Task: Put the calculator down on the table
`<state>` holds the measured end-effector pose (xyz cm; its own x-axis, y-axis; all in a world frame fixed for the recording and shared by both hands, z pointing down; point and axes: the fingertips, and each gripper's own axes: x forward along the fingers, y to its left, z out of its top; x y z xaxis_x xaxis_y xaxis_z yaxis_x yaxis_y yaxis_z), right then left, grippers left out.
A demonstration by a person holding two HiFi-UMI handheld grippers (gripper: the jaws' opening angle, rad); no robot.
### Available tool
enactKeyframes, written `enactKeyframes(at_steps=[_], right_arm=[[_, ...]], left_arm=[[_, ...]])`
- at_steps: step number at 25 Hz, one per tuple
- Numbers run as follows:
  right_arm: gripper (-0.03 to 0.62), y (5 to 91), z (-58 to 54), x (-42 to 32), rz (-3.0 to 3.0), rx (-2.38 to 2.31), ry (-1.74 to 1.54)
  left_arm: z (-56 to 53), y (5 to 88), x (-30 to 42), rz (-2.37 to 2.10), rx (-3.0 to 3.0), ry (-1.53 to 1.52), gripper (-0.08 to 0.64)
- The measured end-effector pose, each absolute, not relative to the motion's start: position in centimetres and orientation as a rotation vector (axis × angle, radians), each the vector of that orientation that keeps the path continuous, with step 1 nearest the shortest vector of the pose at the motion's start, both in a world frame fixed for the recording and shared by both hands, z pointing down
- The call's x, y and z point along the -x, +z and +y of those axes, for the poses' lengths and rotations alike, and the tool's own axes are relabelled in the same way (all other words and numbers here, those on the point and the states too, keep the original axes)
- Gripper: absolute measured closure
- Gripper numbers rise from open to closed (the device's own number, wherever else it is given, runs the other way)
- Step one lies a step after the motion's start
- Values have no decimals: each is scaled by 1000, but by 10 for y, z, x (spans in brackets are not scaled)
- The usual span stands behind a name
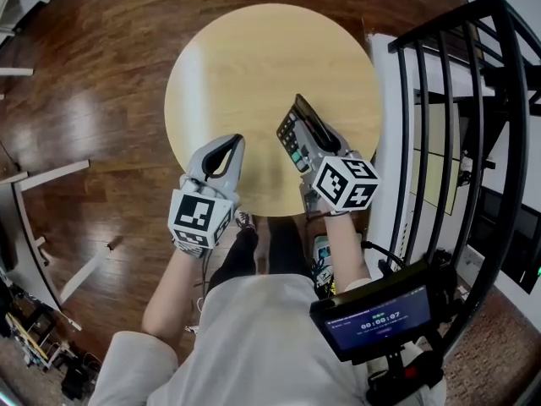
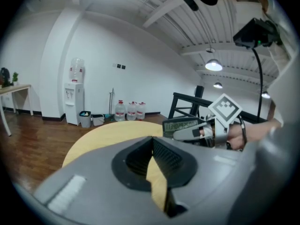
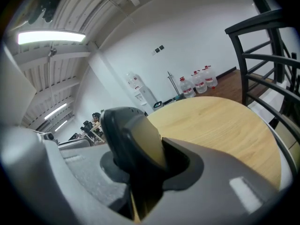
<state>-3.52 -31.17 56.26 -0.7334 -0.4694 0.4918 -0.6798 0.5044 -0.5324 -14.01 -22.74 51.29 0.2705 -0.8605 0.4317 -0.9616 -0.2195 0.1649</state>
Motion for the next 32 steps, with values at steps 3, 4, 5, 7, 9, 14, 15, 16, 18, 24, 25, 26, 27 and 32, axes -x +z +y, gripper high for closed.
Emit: enactKeyframes(at_steps=[3, 4, 5, 7, 9, 14, 15, 16, 18, 24, 25, 26, 27, 32], right_arm=[[466, 574, -310, 37, -2443, -957, 1116], [466, 578, -310, 38, -2436, -954, 1133], [466, 581, -310, 39, -2430, -949, 1152], [466, 588, -310, 40, -2421, -934, 1191], [466, 593, -312, 41, -2413, -924, 1230], [466, 607, -312, 48, -2389, -892, 1291], [466, 610, -311, 49, -2384, -883, 1301], [466, 613, -311, 50, -2380, -875, 1314], [466, 615, -311, 52, -2382, -854, 1347], [465, 616, -305, 63, -2403, -758, 1392], [463, 615, -304, 65, -2410, -743, 1379], [462, 615, -305, 67, -2421, -729, 1357], [462, 615, -309, 70, -2433, -718, 1332], [455, 619, -312, 75, -2433, -712, 1264]], left_arm=[[-228, 519, 141, -1642, -2135, 351, 555], [-227, 522, 143, -1641, -2128, 350, 555], [-227, 524, 145, -1639, -2122, 349, 555], [-226, 528, 146, -1634, -2111, 349, 555], [-227, 532, 145, -1631, -2104, 350, 555], [-225, 541, 146, -1613, -2091, 352, 555], [-226, 542, 146, -1610, -2088, 352, 555], [-227, 544, 146, -1608, -2086, 353, 555], [-229, 546, 147, -1609, -2079, 355, 555], [-231, 550, 157, -1619, -2047, 366, 555], [-232, 550, 158, -1620, -2043, 366, 555], [-234, 550, 159, -1623, -2044, 365, 555], [-238, 550, 160, -1626, -2048, 363, 555], [-244, 552, 160, -1621, -2055, 360, 555]])
